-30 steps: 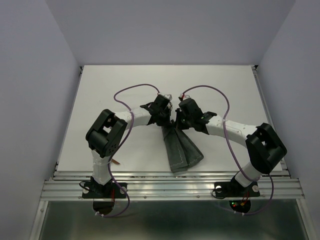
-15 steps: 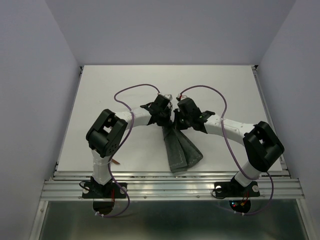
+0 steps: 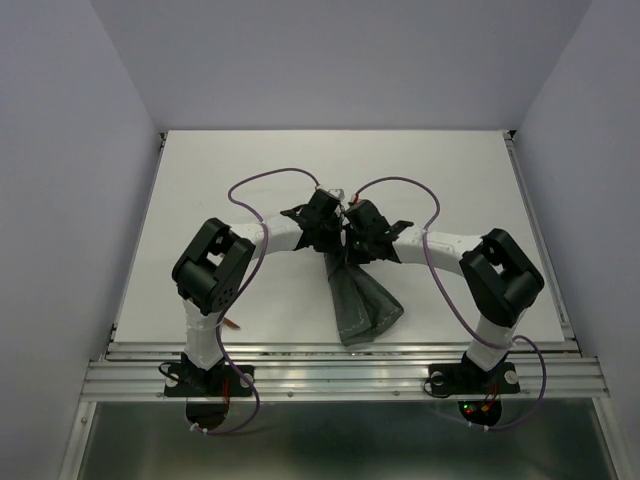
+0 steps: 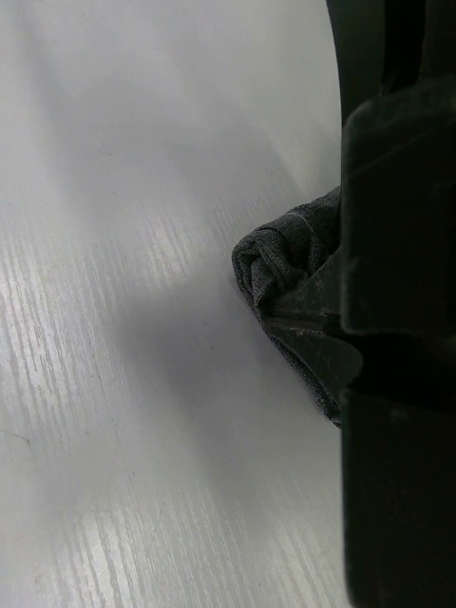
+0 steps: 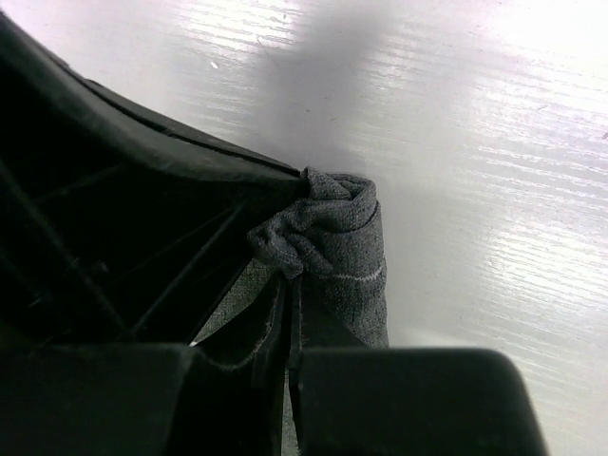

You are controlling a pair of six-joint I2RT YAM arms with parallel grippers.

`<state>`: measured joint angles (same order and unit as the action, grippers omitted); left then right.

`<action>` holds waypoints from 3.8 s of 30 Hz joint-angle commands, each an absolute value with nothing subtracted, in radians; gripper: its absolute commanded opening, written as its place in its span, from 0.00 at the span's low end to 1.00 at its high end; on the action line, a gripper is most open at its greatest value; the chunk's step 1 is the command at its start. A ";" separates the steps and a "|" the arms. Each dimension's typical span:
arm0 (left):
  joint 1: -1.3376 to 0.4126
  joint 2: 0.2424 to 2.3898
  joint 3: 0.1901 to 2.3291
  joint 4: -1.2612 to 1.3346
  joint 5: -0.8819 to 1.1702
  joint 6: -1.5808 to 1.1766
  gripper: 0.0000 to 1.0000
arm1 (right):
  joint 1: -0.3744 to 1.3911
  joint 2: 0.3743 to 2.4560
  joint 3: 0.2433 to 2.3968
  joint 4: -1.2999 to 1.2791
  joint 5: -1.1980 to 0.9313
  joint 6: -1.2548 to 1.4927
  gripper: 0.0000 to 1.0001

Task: Fold the napkin into a case and place the utensils inside
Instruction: Fold the 2/3-rectangle-folded napkin at the center of the board.

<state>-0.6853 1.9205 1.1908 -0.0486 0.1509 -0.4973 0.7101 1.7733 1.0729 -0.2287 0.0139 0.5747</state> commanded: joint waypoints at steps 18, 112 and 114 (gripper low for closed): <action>-0.686 1.681 1.212 -0.176 0.182 -0.525 0.00 | 0.726 1.821 1.078 -0.245 0.123 0.663 0.01; -0.907 1.557 0.646 0.428 0.236 -0.762 0.00 | 0.716 1.643 1.101 -0.316 0.152 0.678 0.01; -0.905 1.516 0.638 0.425 0.207 -0.762 0.00 | 0.716 1.643 1.101 -0.316 0.156 0.680 0.01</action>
<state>-0.9039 1.6180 0.6533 0.4156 0.2813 -0.7860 0.7082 1.6520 1.0851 -0.3283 0.1318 0.6701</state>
